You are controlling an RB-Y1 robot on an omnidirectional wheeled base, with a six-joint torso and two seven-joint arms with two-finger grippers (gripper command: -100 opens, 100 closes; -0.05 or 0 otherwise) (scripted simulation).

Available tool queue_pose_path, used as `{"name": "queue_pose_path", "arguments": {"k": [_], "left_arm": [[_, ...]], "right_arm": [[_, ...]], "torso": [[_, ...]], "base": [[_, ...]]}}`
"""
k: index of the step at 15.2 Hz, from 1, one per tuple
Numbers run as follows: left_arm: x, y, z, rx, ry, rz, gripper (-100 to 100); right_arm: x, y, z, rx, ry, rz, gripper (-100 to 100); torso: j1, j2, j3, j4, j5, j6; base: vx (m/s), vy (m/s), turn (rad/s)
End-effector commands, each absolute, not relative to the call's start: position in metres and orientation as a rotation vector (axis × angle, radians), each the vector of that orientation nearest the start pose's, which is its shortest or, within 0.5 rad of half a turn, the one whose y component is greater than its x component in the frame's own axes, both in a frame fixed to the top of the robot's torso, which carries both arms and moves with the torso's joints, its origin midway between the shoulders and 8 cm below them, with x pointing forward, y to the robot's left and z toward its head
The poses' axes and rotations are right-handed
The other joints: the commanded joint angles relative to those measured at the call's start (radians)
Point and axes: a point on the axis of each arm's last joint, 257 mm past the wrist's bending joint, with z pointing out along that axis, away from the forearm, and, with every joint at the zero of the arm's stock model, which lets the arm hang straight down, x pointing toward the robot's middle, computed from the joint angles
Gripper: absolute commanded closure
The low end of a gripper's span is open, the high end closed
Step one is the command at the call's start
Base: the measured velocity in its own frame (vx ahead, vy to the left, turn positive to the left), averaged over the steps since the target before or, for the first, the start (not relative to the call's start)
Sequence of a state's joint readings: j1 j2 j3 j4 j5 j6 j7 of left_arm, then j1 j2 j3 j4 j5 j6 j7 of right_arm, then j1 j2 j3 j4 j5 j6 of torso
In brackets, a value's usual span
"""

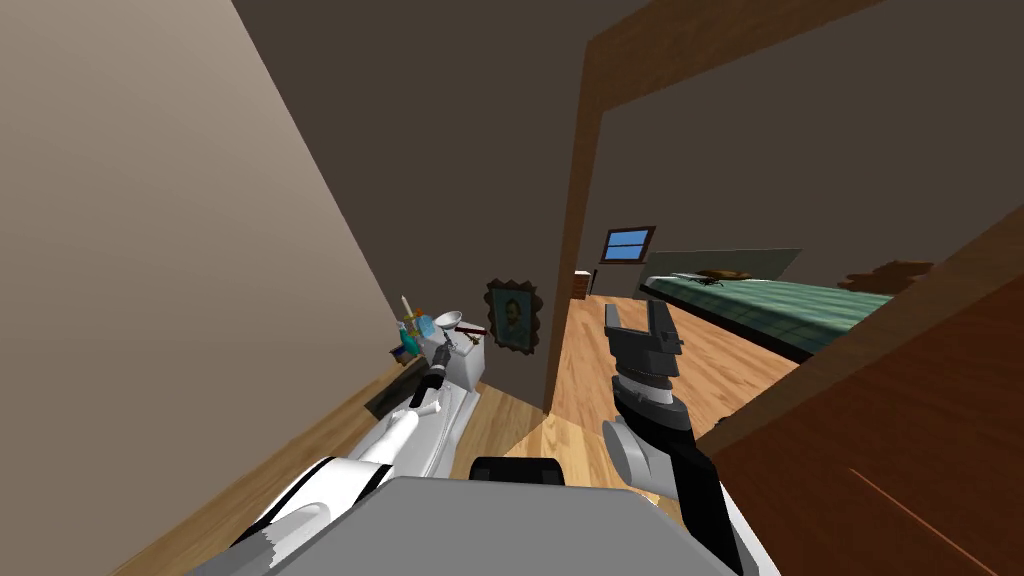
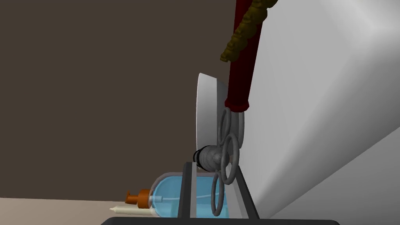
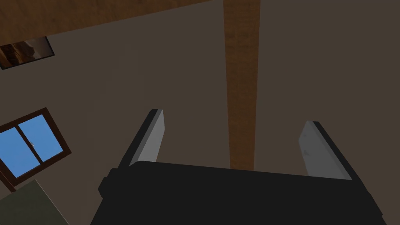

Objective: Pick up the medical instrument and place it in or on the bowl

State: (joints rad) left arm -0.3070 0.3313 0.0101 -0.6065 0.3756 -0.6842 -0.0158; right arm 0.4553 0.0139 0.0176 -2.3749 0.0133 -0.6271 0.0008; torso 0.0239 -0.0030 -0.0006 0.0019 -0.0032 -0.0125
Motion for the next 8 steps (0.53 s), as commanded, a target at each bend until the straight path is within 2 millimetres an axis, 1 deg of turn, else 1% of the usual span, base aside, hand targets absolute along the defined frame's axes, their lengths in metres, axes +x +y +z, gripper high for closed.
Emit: {"name": "queue_pose_path", "arguments": {"k": [1, 2, 4, 5, 7, 8], "left_arm": [[0.548, 0.422, -0.316, -1.242, 1.033, -1.019, 100], [0.56, 0.436, -0.301, -1.218, 1.038, -0.986, 100], [0.561, 0.437, -0.31, -1.246, 1.061, -0.972, 100], [0.572, 0.45, -0.29, -1.214, 1.059, -0.942, 100], [0.572, 0.45, -0.302, -1.252, 1.09, -0.924, 100], [0.584, 0.463, -0.282, -1.22, 1.088, -0.894, 100]], "right_arm": [[0.299, -0.26, 0.099, 0.448, 0.422, 1.376, 0], [0.299, -0.26, 0.099, 0.448, 0.422, 1.376, 0], [0.299, -0.26, 0.099, 0.448, 0.422, 1.376, 0], [0.299, -0.26, 0.099, 0.448, 0.422, 1.376, 0], [0.299, -0.26, 0.099, 0.448, 0.422, 1.376, 0], [0.299, -0.26, 0.099, 0.448, 0.422, 1.376, 0]], "torso": [[0.0, 0.0, 0.0, 0.0, 0.0, 0.0], [-0.001, -0.001, -0.001, 0.0, 0.0, -0.001], [0.0, -0.001, 0.0, 0.0, -0.001, 0.001], [-0.001, -0.001, -0.001, 0.0, 0.0, 0.0], [0.0, 0.0, 0.0, 0.0, -0.001, 0.001], [0.0, 0.0, 0.0, 0.0, 0.0, 0.0]], "base": [[-0.036, 0.027, 0.006], [-0.059, 0.034, -0.105], [-0.063, 0.039, -0.121], [-0.078, 0.036, -0.135], [-0.082, 0.049, -0.096], [-0.084, 0.052, -0.143]]}}
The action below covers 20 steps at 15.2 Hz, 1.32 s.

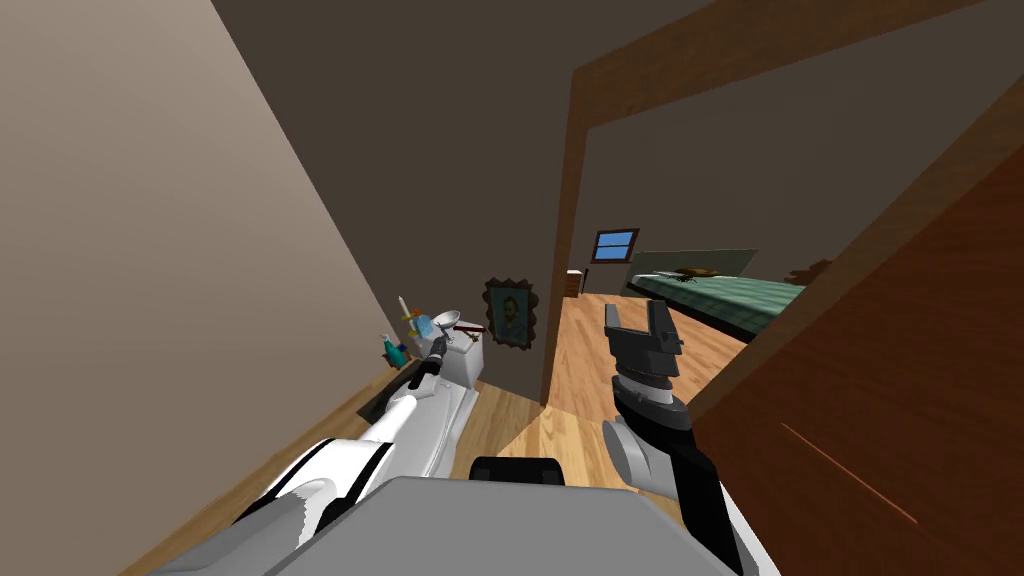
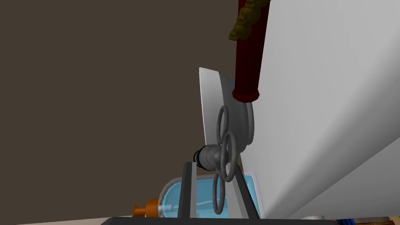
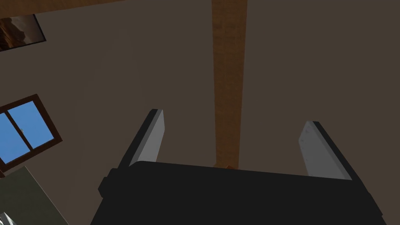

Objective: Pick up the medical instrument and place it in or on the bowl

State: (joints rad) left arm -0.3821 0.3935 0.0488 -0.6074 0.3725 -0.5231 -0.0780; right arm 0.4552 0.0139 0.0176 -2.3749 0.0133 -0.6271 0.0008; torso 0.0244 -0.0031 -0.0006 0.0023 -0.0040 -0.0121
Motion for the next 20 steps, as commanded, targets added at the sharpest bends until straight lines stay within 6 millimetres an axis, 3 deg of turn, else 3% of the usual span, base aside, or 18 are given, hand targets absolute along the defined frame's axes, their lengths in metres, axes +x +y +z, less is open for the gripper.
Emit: {"name": "queue_pose_path", "arguments": {"k": [1, 3, 4, 7, 8, 10, 11, 14, 15, 18, 19, 20], "left_arm": [[0.584, 0.464, -0.286, -1.233, 1.099, -0.888, 100], [0.583, 0.464, -0.295, -1.259, 1.12, -0.875, 100], [0.594, 0.476, -0.274, -1.228, 1.119, -0.846, 100], [0.594, 0.477, -0.287, -1.268, 1.151, -0.827, 100], [0.604, 0.489, -0.268, -1.244, 1.156, -0.795, 100], [0.603, 0.489, -0.279, -1.278, 1.183, -0.779, 100], [0.613, 0.501, -0.259, -1.253, 1.186, -0.75, 100], [0.612, 0.501, -0.272, -1.289, 1.216, -0.732, 100], [0.621, 0.511, -0.252, -1.267, 1.22, -0.703, 100], [0.619, 0.512, -0.264, -1.302, 1.25, -0.686, 100], [0.628, 0.521, -0.243, -1.278, 1.251, -0.66, 100], [0.627, 0.521, -0.247, -1.29, 1.262, -0.654, 100]], "right_arm": [[0.299, -0.26, 0.099, 0.448, 0.422, 1.376, 0], [0.299, -0.26, 0.099, 0.448, 0.422, 1.376, 0], [0.299, -0.26, 0.099, 0.448, 0.422, 1.376, 0], [0.299, -0.26, 0.099, 0.448, 0.422, 1.376, 0], [0.299, -0.26, 0.099, 0.448, 0.422, 1.376, 0], [0.299, -0.26, 0.099, 0.448, 0.422, 1.376, 0], [0.299, -0.26, 0.099, 0.448, 0.422, 1.376, 0], [0.299, -0.26, 0.099, 0.448, 0.422, 1.376, 0], [0.299, -0.26, 0.099, 0.448, 0.422, 1.376, 0], [0.299, -0.26, 0.099, 0.448, 0.422, 1.376, 0], [0.299, -0.26, 0.099, 0.448, 0.422, 1.376, 0], [0.299, -0.26, 0.099, 0.448, 0.422, 1.376, 0]], "torso": [[0.0, 0.0, 0.0, 0.0, 0.0, 0.0], [0.0, -0.001, -0.001, -0.001, 0.0, 0.0], [-0.001, -0.002, -0.001, -0.001, 0.001, -0.001], [-0.001, -0.002, -0.001, -0.001, 0.0, 0.0], [-0.002, -0.003, -0.002, -0.002, 0.0, -0.001], [-0.001, -0.003, -0.002, -0.001, 0.0, 0.001], [-0.001, -0.003, -0.002, -0.002, 0.0, 0.0], [-0.001, -0.002, -0.002, -0.001, 0.0, 0.0], [-0.001, -0.003, -0.002, -0.002, 0.0, -0.001], [-0.001, -0.004, -0.002, -0.001, 0.0, 0.0], [-0.001, -0.004, -0.003, -0.002, 0.0, -0.001], [-0.001, -0.004, -0.003, -0.001, 0.0, 0.0]], "base": [[-0.08, 0.061, -0.169], [-0.037, 0.043, -0.04], [-0.046, 0.037, -0.102], [-0.044, 0.035, -0.083], [-0.043, 0.038, -0.113], [-0.053, 0.051, -0.123], [-0.062, 0.035, -0.137], [-0.049, 0.041, -0.077], [-0.038, 0.036, -0.114], [-0.035, 0.044, -0.08], [-0.035, 0.031, -0.118], [-0.048, 0.048, -0.157]]}}
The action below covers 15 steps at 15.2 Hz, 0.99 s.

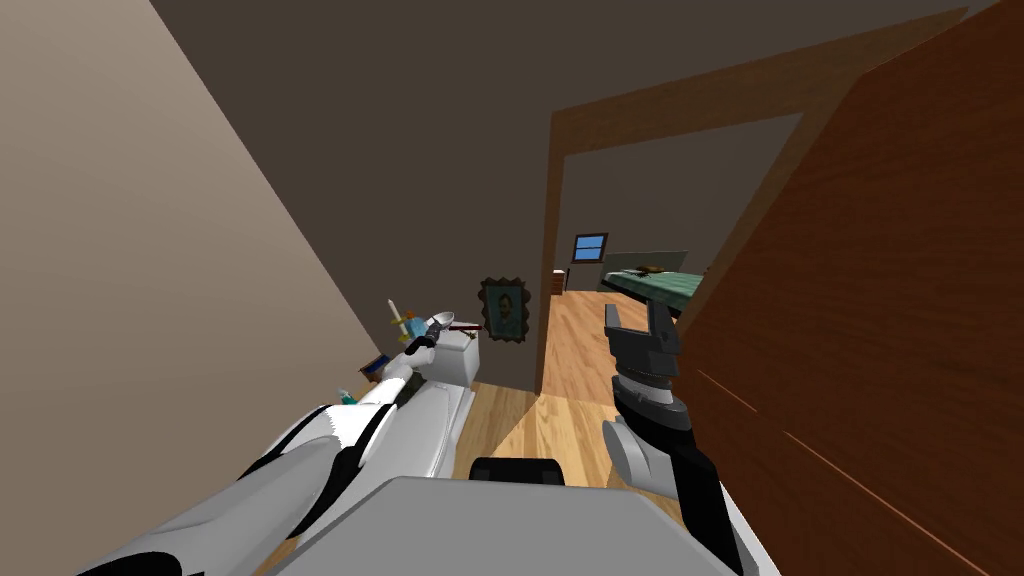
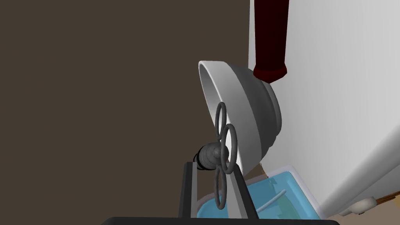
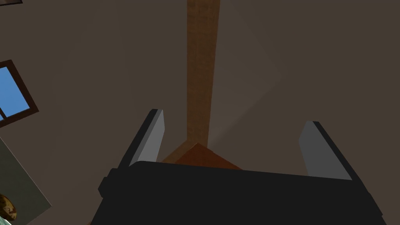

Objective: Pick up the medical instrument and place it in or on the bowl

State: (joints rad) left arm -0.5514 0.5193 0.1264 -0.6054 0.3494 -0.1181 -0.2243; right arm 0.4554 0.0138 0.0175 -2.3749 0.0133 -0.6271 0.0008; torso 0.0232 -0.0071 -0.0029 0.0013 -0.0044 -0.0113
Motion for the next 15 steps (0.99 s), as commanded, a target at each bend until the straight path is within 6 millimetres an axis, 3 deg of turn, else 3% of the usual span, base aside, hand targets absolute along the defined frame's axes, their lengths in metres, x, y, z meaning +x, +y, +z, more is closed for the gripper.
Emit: {"name": "queue_pose_path", "arguments": {"k": [1, 3, 4, 7, 8, 10, 11, 12, 14, 15], "left_arm": [[0.626, 0.521, -0.251, -1.303, 1.273, -0.647, 100], [0.625, 0.521, -0.256, -1.316, 1.285, -0.641, 100], [0.634, 0.53, -0.238, -1.3, 1.293, -0.612, 100], [0.631, 0.53, -0.248, -1.331, 1.32, -0.597, 100], [0.639, 0.538, -0.229, -1.312, 1.325, -0.573, 100], [0.635, 0.537, -0.24, -1.347, 1.356, -0.555, 100], [0.635, 0.537, -0.241, -1.348, 1.356, -0.555, 100], [0.641, 0.544, -0.224, -1.335, 1.367, -0.529, 100], [0.638, 0.544, -0.234, -1.365, 1.393, -0.515, 100], [0.645, 0.55, -0.215, -1.343, 1.395, -0.495, 100]], "right_arm": [[0.299, -0.26, 0.099, 0.448, 0.422, 1.376, 0], [0.299, -0.26, 0.099, 0.448, 0.422, 1.376, 0], [0.299, -0.26, 0.099, 0.448, 0.422, 1.376, 0], [0.299, -0.26, 0.099, 0.448, 0.422, 1.376, 0], [0.299, -0.26, 0.099, 0.448, 0.422, 1.376, 0], [0.299, -0.26, 0.099, 0.448, 0.422, 1.376, 0], [0.299, -0.26, 0.099, 0.448, 0.422, 1.376, 0], [0.299, -0.26, 0.099, 0.448, 0.422, 1.376, 0], [0.299, -0.26, 0.099, 0.448, 0.422, 1.376, 0], [0.299, -0.26, 0.099, 0.448, 0.422, 1.376, 0]], "torso": [[0.0, 0.0, 0.0, 0.0, 0.0, 0.0], [0.0, -0.001, -0.001, -0.001, 0.001, -0.002], [-0.001, -0.001, -0.001, -0.002, 0.001, -0.002], [0.0, -0.001, -0.001, -0.001, 0.001, -0.001], [-0.001, -0.001, -0.001, -0.001, 0.001, -0.001], [0.0, -0.001, 0.0, 0.0, 0.0, 0.0], [0.0, -0.001, -0.001, -0.001, 0.001, -0.001], [0.0, -0.001, -0.001, -0.001, 0.001, -0.002], [0.0, -0.001, -0.001, -0.001, 0.0, 0.0], [0.0, -0.001, -0.001, -0.001, 0.001, -0.001]], "base": [[-0.031, 0.047, -0.075], [-0.009, 0.02, 0.006], [-0.031, 0.027, -0.112], [-0.027, 0.04, -0.084], [-0.026, 0.038, -0.118], [-0.027, 0.053, -0.106], [-0.016, 0.031, -0.008], [-0.029, 0.042, -0.095], [-0.024, 0.049, -0.111], [-0.031, 0.052, -0.094]]}}
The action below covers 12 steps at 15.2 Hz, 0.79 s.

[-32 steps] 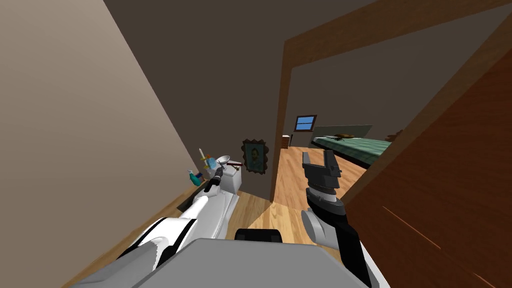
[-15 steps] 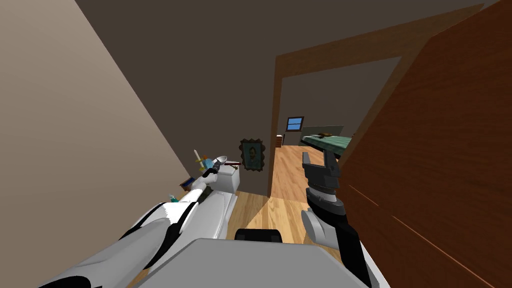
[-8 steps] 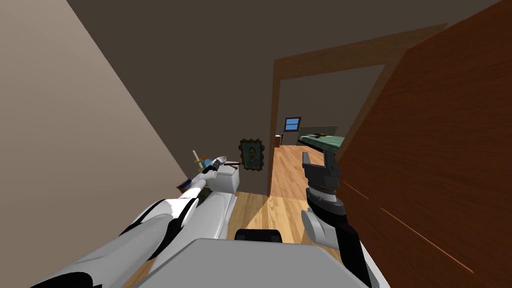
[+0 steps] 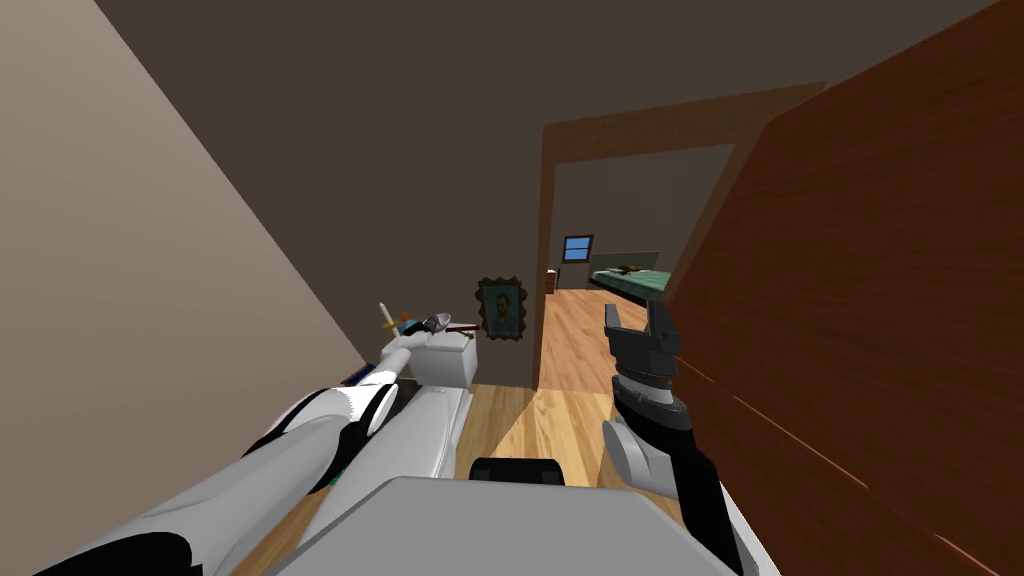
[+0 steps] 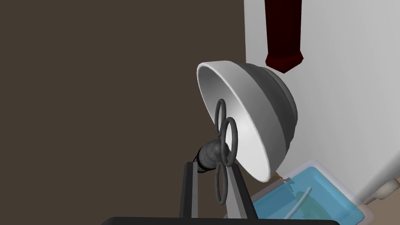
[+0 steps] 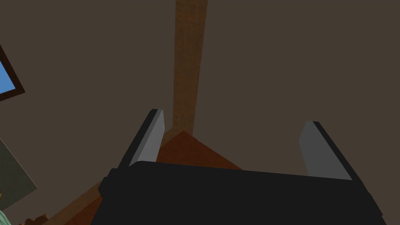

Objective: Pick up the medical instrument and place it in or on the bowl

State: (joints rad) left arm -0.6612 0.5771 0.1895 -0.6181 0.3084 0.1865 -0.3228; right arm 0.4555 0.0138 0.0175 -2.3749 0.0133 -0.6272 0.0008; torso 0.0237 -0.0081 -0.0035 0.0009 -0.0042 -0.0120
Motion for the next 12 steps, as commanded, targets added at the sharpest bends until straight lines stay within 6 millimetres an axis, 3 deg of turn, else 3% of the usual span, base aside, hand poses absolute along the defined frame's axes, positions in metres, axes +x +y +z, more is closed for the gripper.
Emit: {"name": "queue_pose_path", "arguments": {"k": [1, 3, 4, 7, 8, 11, 12], "left_arm": [[0.643, 0.55, -0.221, -1.361, 1.411, -0.487, 100], [0.64, 0.549, -0.228, -1.383, 1.431, -0.476, 100], [0.645, 0.554, -0.211, -1.367, 1.438, -0.456, 100], [0.641, 0.553, -0.222, -1.401, 1.469, -0.439, 100], [0.645, 0.557, -0.208, -1.392, 1.481, -0.419, 100], [0.64, 0.556, -0.217, -1.42, 1.507, -0.404, 100], [0.645, 0.56, -0.203, -1.406, 1.514, -0.389, 100]], "right_arm": [[0.299, -0.26, 0.099, 0.448, 0.422, 1.376, 0], [0.299, -0.26, 0.099, 0.448, 0.422, 1.376, 0], [0.299, -0.26, 0.099, 0.448, 0.422, 1.376, 0], [0.299, -0.26, 0.099, 0.448, 0.422, 1.376, 0], [0.299, -0.26, 0.099, 0.448, 0.422, 1.376, 0], [0.299, -0.26, 0.099, 0.448, 0.423, 1.376, 0], [0.299, -0.26, 0.099, 0.448, 0.422, 1.376, 0]], "torso": [[0.0, 0.0, 0.0, 0.0, 0.0, 0.0], [0.0, 0.0, 0.0, -0.001, 0.001, 0.0], [0.0, -0.001, -0.001, -0.001, 0.001, -0.001], [0.0, -0.001, -0.001, -0.001, 0.0, 0.0], [-0.001, -0.001, -0.001, -0.001, 0.001, -0.001], [0.0, -0.001, -0.001, -0.001, 0.001, 0.0], [-0.001, -0.002, -0.001, -0.001, 0.001, -0.001]], "base": [[-0.032, 0.066, -0.122], [-0.013, 0.042, -0.054], [-0.016, 0.035, -0.087], [-0.014, 0.043, -0.068], [-0.012, 0.04, -0.101], [-0.008, 0.045, -0.063], [-0.008, 0.032, -0.079]]}}
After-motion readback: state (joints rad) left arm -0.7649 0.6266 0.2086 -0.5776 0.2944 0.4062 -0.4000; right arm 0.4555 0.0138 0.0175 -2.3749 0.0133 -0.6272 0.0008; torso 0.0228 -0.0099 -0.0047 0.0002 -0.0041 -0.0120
